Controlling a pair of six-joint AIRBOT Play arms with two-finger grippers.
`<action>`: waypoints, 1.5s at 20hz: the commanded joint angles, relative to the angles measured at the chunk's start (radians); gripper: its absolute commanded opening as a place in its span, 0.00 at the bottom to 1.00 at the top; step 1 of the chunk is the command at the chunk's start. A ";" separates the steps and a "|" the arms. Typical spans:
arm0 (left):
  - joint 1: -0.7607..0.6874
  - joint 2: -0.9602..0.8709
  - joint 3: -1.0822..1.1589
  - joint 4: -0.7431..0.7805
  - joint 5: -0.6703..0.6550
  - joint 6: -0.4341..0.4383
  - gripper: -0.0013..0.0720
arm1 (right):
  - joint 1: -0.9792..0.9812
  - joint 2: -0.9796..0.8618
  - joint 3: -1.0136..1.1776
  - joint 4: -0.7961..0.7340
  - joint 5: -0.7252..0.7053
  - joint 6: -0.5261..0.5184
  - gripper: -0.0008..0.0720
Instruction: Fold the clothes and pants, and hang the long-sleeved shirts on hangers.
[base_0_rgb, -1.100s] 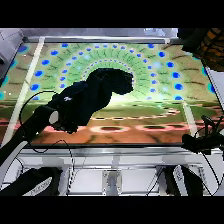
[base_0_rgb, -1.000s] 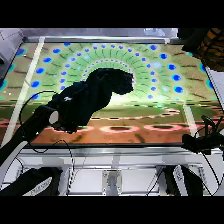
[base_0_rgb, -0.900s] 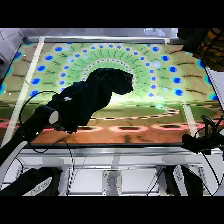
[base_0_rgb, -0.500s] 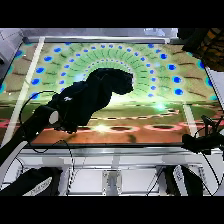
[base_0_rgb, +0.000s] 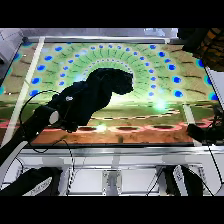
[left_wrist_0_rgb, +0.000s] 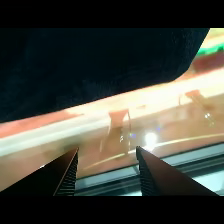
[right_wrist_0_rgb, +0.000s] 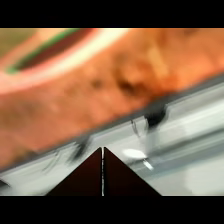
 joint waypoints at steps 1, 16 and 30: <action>0.000 -0.002 0.000 -0.011 0.045 0.002 0.56 | 0.000 -0.005 0.013 0.407 -0.237 -0.045 0.04; 0.016 0.002 0.001 0.151 0.140 0.004 0.18 | 0.772 -1.001 0.900 0.480 -0.562 -0.197 0.04; 0.129 0.021 0.001 0.150 0.185 -0.019 0.20 | 0.772 -1.519 1.387 0.245 -0.476 0.026 0.62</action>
